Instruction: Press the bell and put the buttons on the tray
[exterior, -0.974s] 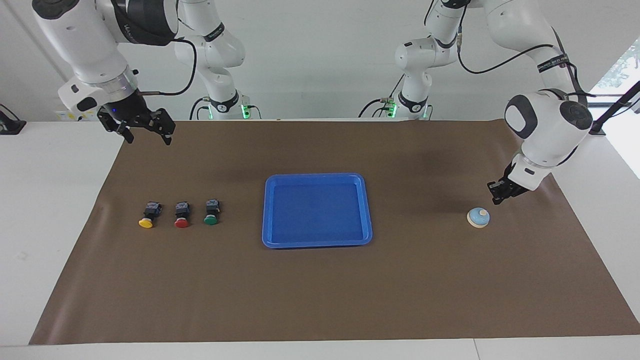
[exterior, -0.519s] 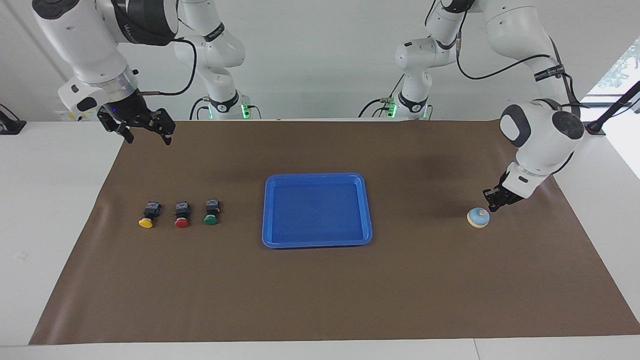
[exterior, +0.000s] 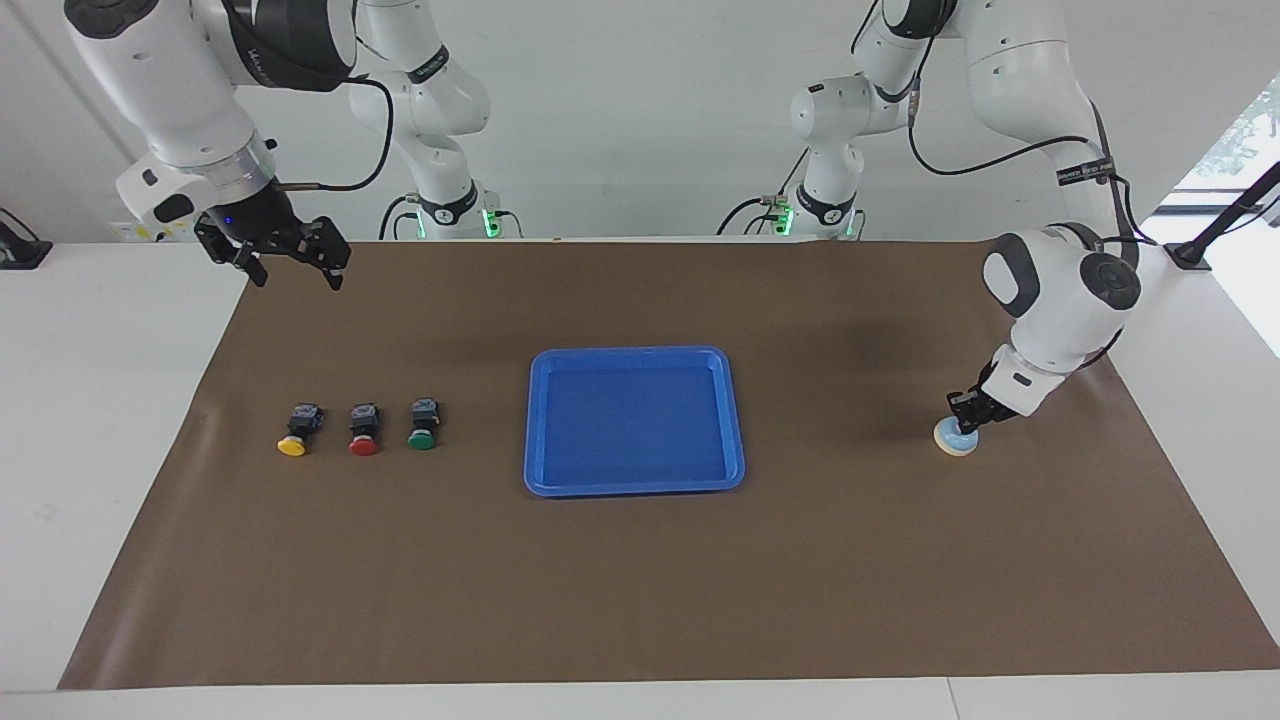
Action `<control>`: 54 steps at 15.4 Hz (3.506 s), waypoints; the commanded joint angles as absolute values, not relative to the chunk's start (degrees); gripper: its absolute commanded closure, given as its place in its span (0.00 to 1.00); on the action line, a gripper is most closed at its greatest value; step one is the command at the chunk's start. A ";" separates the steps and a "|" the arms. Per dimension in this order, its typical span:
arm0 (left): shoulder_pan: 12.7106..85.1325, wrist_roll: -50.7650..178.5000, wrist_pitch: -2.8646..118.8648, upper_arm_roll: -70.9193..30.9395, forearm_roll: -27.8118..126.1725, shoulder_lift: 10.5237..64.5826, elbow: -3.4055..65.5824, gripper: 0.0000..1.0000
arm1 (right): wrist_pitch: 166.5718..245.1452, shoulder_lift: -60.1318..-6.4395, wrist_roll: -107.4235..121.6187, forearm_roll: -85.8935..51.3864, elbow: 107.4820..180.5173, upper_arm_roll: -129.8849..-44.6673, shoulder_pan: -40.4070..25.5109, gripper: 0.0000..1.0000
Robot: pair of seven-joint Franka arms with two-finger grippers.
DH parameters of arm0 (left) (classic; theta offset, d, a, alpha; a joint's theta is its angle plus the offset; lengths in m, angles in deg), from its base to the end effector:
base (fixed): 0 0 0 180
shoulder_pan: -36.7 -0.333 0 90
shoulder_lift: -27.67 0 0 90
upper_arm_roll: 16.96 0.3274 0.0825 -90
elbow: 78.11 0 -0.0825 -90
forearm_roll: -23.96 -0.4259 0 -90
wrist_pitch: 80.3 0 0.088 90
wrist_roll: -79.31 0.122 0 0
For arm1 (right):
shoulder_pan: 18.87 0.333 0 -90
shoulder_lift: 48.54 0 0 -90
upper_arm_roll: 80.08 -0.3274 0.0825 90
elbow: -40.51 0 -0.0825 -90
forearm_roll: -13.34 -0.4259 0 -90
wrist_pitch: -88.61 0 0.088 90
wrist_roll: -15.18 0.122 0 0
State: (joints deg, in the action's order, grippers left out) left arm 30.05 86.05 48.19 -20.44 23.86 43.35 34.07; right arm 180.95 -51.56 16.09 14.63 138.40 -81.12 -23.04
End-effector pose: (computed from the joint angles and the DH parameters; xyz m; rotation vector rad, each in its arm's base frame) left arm 0.6431 0.0367 0.3090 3.1261 -0.0954 0.0199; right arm 0.5780 -0.0341 0.5846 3.1164 -0.1078 -0.0696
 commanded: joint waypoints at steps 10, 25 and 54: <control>30.64 85.73 20.80 -19.95 23.78 38.40 18.31 0.00 | 180.63 -52.58 16.15 14.92 139.30 -81.75 -23.71 0.00; 33.36 76.41 3.02 -21.01 25.53 28.19 14.97 0.00 | 180.63 -52.49 16.15 14.92 139.39 -81.75 -23.71 0.00; 33.36 79.22 5.40 -22.94 24.40 28.72 13.21 0.00 | 214.44 -41.68 3.31 14.13 156.42 -81.57 -33.20 0.00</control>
